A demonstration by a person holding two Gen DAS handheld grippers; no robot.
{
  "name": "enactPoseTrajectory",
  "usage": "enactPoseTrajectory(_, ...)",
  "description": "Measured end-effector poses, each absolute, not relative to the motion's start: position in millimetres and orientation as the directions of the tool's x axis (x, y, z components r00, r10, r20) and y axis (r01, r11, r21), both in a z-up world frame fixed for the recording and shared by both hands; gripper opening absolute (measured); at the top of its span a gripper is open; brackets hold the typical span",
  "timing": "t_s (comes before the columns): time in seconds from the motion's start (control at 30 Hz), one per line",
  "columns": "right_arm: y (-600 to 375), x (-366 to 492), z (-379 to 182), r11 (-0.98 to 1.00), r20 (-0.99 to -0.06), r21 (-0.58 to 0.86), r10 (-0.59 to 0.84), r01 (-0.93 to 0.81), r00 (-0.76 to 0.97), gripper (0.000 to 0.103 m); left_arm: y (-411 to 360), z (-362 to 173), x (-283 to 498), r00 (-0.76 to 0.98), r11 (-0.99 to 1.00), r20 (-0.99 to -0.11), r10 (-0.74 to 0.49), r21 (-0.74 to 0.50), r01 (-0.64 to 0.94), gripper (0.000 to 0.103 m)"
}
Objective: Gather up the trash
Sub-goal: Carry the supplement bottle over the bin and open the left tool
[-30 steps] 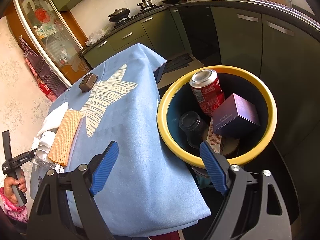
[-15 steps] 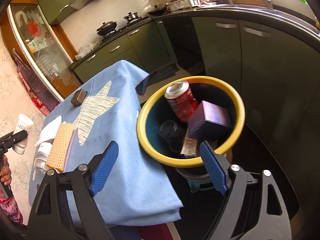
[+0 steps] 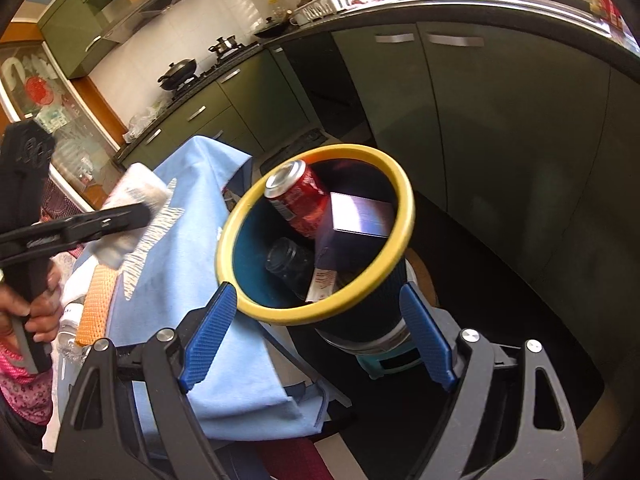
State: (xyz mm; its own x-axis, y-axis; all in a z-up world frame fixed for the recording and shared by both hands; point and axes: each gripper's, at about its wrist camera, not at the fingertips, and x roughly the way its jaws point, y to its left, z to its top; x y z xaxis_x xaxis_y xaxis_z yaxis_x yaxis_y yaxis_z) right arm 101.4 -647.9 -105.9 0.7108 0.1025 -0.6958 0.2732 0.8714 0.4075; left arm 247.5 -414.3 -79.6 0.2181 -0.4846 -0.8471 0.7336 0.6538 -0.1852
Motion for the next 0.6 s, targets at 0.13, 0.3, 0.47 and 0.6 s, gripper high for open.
enactPoseTrajectory(0.13, -653.5, 101.0, -110.0, 0.863, -0.697, 0.417, 0.102, 0.285, 0.71, 0.079, -441.7, -97.4, 261.5, 0.214, 0.671, -0.863, -0.457, -0.177, 0.72, 0.047)
enactPoseTrajectory(0.3, -653.0, 99.6, -110.2, 0.864, -0.696, 0.418, 0.104, 0.282, 0.711, 0.079, -440.8, -85.6, 270.4, 0.297, 0.71, -0.833, -0.467, -0.153, 0.687, 0.07)
enactPoseTrajectory(0.47, -647.1, 100.5, -106.6, 0.87, -0.692, 0.413, 0.108, 0.269, 0.713, 0.079, -411.4, -42.9, 254.0, 0.338, 0.701, -0.78, -0.527, -0.175, 0.691, 0.07)
enactPoseTrajectory(0.6, -636.8, 108.0, -104.3, 0.878, -0.693, 0.41, 0.125, 0.246, 0.71, 0.079, -360.3, -2.1, 230.0, 0.422, 0.713, -0.711, -0.563, -0.159, 0.684, 0.075)
